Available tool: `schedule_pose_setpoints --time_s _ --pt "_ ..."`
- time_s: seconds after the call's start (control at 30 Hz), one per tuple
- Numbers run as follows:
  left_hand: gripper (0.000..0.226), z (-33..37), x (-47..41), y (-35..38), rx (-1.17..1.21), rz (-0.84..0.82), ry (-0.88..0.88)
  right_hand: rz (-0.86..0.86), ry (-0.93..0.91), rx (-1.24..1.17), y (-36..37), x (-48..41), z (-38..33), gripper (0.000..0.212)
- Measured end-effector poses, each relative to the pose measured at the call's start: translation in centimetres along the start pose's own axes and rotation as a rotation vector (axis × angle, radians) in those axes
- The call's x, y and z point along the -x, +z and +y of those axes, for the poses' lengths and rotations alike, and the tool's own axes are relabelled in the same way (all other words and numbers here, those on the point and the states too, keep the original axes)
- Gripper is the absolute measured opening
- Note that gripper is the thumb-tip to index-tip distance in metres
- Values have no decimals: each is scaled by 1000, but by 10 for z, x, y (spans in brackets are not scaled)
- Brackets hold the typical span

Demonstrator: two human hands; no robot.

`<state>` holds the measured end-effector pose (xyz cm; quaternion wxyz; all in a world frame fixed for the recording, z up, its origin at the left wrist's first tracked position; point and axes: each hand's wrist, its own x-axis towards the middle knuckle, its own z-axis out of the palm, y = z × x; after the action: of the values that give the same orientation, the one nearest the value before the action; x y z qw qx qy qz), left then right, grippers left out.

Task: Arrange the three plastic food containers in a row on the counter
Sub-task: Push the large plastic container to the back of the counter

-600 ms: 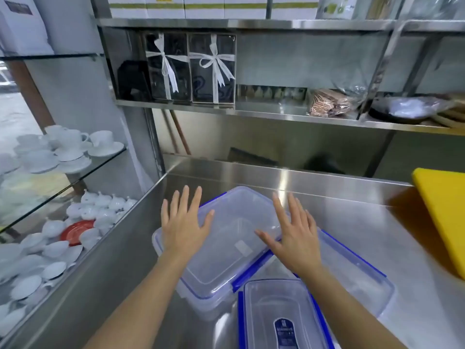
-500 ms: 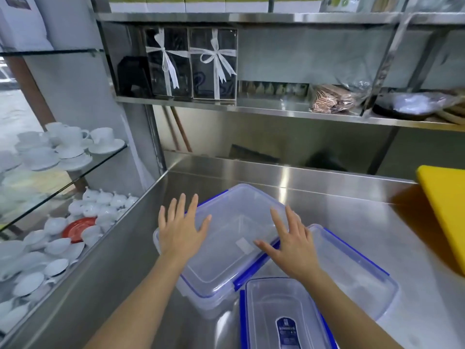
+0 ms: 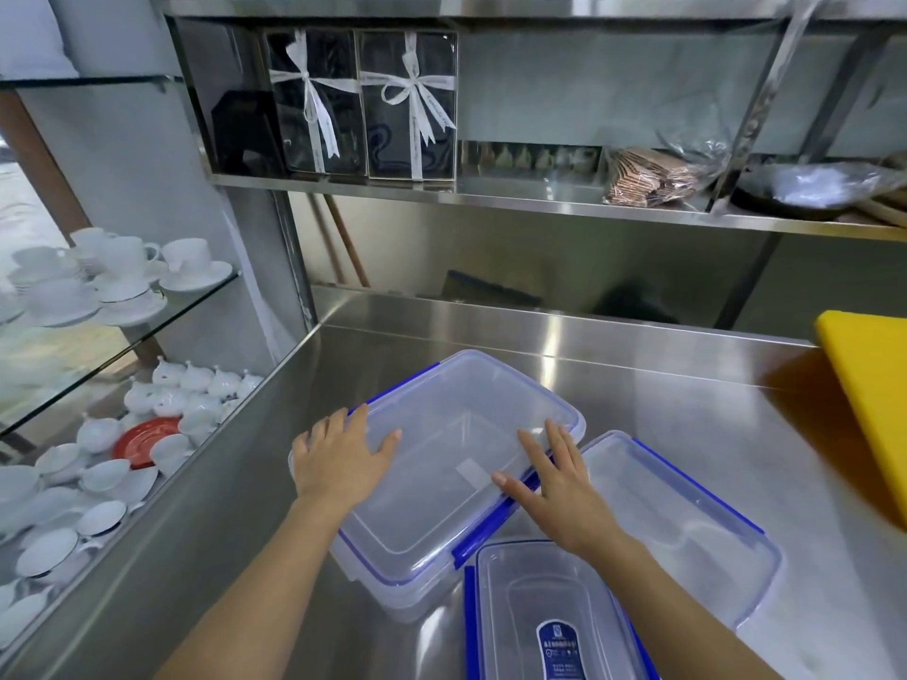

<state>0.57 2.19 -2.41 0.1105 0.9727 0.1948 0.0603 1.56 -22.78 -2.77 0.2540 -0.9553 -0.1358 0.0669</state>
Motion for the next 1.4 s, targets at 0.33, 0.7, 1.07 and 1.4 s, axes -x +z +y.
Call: schedule_pose_setpoints --time_s 0.33,0.7,1.07,1.4 --pt "75 -7 12 -8 -118 -107 -34 -201 -2 -218 -11 -49 10 65" --pt "109 -18 46 -49 76 -581 23 -169 62 47 -21 -74 -8 53" --pt "139 -29 46 -36 -82 -731 204 -710 -251 502 -30 -32 -38 134" --pt "125 -31 1 -19 77 -436 301 -503 -259 459 -26 -61 -28 123"
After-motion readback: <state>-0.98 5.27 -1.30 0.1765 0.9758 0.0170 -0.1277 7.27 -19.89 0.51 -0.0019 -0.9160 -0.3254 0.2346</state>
